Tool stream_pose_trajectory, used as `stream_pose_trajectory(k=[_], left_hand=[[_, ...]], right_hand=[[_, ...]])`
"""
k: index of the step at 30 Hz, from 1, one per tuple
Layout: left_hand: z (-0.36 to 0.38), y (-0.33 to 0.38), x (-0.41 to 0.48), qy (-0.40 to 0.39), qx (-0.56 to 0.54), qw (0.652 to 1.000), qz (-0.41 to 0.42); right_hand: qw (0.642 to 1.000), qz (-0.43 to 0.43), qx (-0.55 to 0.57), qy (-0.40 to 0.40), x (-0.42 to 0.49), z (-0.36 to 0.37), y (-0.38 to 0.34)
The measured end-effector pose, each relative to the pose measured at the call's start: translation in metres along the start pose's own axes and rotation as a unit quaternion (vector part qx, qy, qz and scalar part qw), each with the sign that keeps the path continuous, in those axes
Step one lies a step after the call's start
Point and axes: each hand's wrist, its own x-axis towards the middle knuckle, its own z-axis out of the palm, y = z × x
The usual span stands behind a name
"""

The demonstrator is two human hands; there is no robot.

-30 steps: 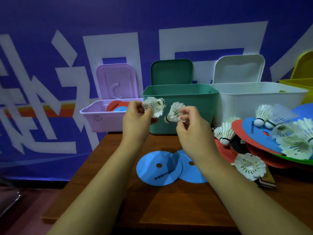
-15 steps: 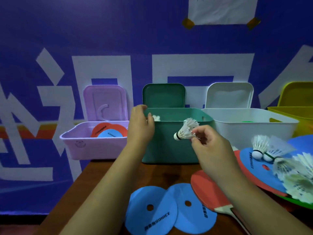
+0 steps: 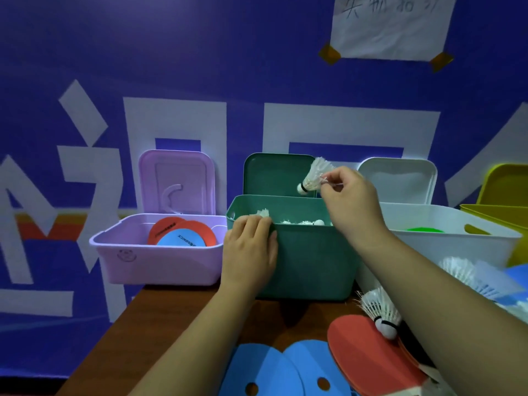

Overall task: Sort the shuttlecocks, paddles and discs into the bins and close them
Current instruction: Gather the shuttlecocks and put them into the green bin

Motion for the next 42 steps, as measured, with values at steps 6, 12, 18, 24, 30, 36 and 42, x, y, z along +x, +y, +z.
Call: stream_pose_trajectory(k=[6, 12, 18, 24, 30, 36, 42], left_hand=[[-0.004, 0.0, -0.001, 0.002, -0.025, 1.0, -0.004], [-0.005, 0.001, -0.001, -0.011, -0.02, 1.0, -0.012], [-0.02, 0.002, 0.003, -0.102, -0.055, 0.993, -0.032], [-0.073, 0.011, 0.007, -0.103, -0.176, 0.972, -0.115], [-0.102, 0.018, -0.061, -0.252, -0.156, 0.942, -0.158], [-0.108, -0.003, -0.094, -0.49, -0.153, 0.843, -0.162], [-0.107, -0.009, -0.091, -0.548, -0.153, 0.803, -0.179]], right_hand=[[0.982, 0.031, -0.097, -0.159, 0.001, 0.021, 0.007], [1.0, -0.005, 0.008, -0.009, -0.055, 0.009, 0.002], [0.997, -0.029, 0.07, 0.01, -0.115, 0.009, 0.018], [0.976, 0.062, 0.007, -0.21, -0.14, 0.005, 0.035], [0.882, 0.052, -0.139, -0.448, -0.157, -0.003, 0.031], [0.77, -0.018, -0.272, -0.576, -0.164, -0.008, 0.029], [0.761, -0.027, -0.262, -0.593, -0.161, -0.006, 0.039]])
